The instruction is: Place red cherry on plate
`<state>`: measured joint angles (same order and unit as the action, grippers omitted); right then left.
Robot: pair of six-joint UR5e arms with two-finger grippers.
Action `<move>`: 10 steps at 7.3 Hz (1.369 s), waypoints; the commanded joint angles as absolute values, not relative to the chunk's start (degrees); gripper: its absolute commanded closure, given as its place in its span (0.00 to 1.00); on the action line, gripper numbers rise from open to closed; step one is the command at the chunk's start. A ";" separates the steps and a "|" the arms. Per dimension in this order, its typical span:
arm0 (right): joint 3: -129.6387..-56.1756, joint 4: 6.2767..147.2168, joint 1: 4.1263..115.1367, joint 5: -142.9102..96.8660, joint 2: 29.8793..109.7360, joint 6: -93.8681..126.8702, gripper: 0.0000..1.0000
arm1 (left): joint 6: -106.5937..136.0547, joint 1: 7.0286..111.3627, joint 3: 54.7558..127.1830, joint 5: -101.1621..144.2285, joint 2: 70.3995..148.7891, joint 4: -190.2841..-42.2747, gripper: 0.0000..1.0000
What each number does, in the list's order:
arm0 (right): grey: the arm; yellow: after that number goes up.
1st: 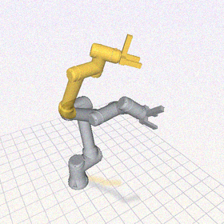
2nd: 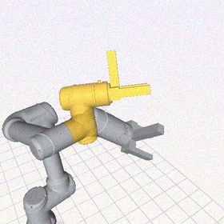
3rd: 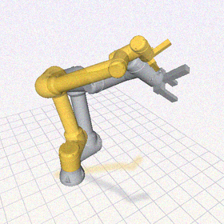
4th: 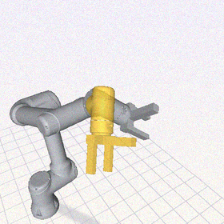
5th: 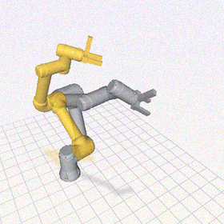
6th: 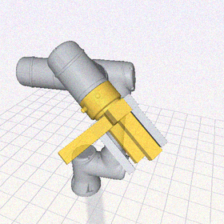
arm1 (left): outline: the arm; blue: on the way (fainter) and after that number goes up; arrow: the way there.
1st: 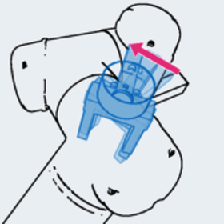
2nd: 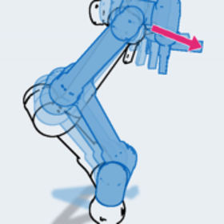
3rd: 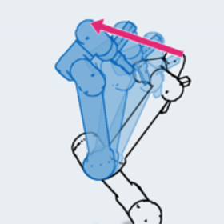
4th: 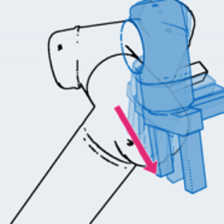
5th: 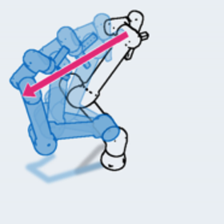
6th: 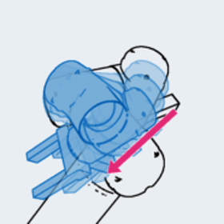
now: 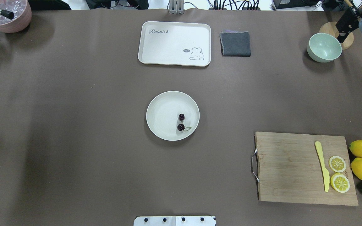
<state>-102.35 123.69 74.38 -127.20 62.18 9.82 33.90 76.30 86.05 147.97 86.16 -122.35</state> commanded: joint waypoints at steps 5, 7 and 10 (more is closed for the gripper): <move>-89.30 96.60 81.63 -135.51 76.37 -3.59 0.00 | 26.02 80.77 87.52 148.27 81.58 -120.15 0.03; -87.99 96.59 84.19 -137.20 77.60 -6.49 0.00 | 26.02 80.77 89.64 148.36 80.16 -120.15 0.03; -81.49 96.50 87.27 -136.59 76.38 -11.07 0.00 | 24.52 80.86 88.77 148.36 79.89 -120.06 0.03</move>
<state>-83.92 96.54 86.37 -136.90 76.93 -9.83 24.93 80.82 89.23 148.36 79.98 -120.13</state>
